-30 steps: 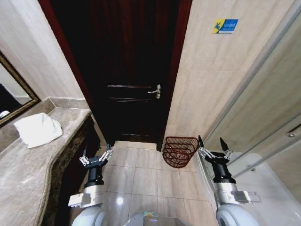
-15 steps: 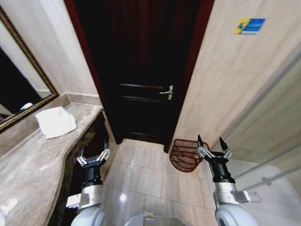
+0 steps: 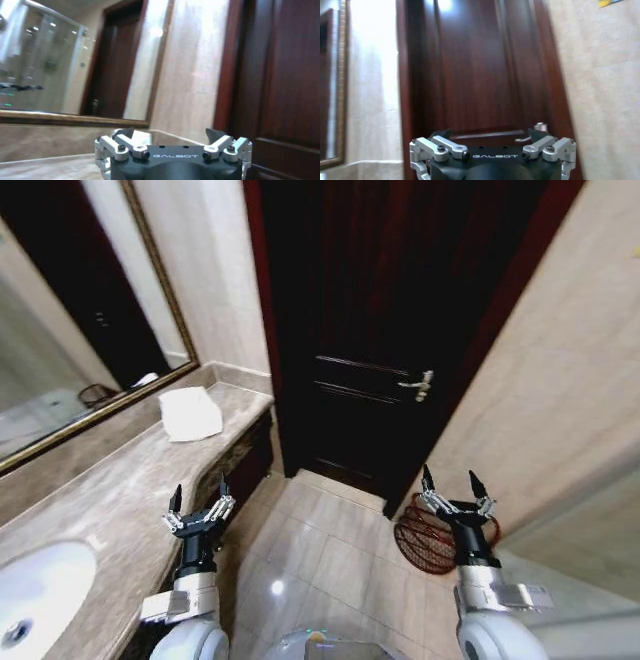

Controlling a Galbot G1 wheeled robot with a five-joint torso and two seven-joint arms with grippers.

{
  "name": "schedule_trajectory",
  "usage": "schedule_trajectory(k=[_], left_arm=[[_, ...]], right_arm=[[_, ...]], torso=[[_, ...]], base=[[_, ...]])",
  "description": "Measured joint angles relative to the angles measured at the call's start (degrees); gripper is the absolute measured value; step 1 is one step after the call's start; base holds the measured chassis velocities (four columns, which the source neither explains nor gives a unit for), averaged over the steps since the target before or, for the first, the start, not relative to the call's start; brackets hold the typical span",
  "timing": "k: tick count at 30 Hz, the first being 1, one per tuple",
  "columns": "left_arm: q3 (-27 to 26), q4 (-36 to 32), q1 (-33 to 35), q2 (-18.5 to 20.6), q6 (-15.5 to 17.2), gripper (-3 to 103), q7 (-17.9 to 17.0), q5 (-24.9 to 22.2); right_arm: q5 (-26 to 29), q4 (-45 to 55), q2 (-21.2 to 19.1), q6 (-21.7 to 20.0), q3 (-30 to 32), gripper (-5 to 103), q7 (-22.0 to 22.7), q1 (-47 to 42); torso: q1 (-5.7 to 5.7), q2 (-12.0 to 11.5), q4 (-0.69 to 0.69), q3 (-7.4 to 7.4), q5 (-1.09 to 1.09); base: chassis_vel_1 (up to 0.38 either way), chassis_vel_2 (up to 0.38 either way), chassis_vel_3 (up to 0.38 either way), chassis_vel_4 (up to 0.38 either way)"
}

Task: Discard the used towel into the hamper.

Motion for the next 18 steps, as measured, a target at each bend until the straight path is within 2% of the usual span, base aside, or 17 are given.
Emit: schedule_trajectory(k=[18], left_arm=[[0.08,-0.51,0.16,0.0,-0.98,97,0.19,0.02]], right_arm=[[-0.97,0.08,-0.03,0.78,0.26,100,1.99,0.03]], torso=[[0.0,0.0,0.01,0.0,0.0]], base=[[0.135,0.127,0.126,0.131]])
